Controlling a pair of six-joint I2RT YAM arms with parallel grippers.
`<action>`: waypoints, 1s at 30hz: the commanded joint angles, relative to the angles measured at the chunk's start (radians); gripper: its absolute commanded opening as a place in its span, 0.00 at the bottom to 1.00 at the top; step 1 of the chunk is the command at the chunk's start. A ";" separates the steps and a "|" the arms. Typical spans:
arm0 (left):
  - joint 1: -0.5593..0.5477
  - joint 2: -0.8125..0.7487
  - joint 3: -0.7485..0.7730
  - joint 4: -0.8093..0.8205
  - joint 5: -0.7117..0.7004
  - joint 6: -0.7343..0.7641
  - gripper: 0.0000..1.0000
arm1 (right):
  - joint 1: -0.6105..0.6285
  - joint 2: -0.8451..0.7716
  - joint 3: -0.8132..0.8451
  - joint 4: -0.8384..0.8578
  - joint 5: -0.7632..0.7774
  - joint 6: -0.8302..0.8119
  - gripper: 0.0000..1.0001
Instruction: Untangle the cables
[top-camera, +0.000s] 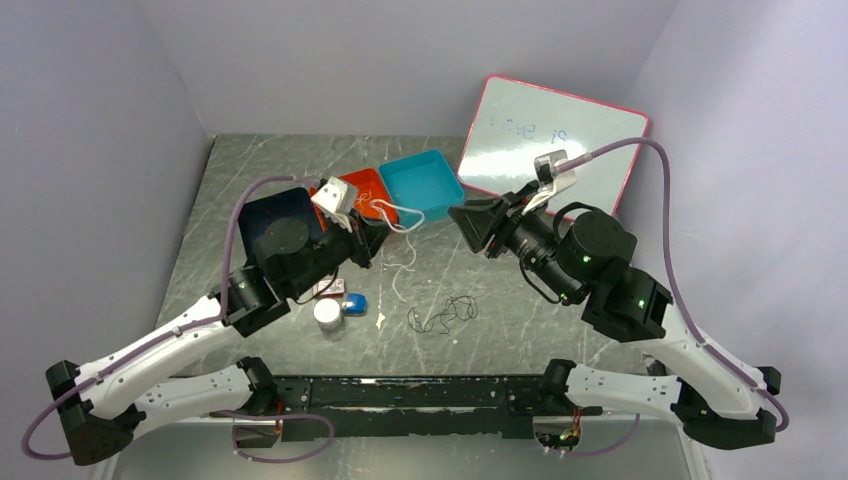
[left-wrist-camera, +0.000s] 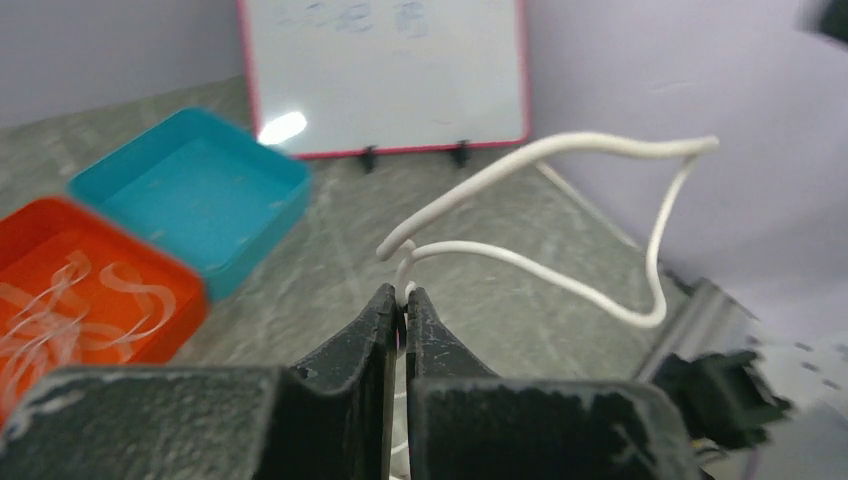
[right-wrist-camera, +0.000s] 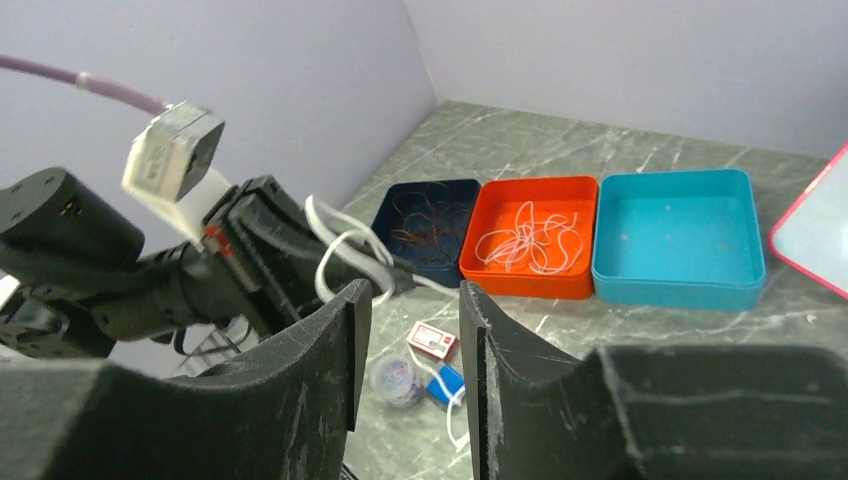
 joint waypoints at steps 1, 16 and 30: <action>0.126 0.020 0.045 -0.176 -0.048 -0.050 0.07 | 0.005 -0.023 -0.025 -0.030 0.056 -0.014 0.41; 0.519 0.312 0.270 -0.165 0.061 0.161 0.07 | 0.005 -0.094 -0.219 -0.018 -0.031 0.076 0.41; 0.725 0.585 0.358 0.011 0.325 0.186 0.07 | 0.005 -0.127 -0.369 0.018 0.006 0.142 0.42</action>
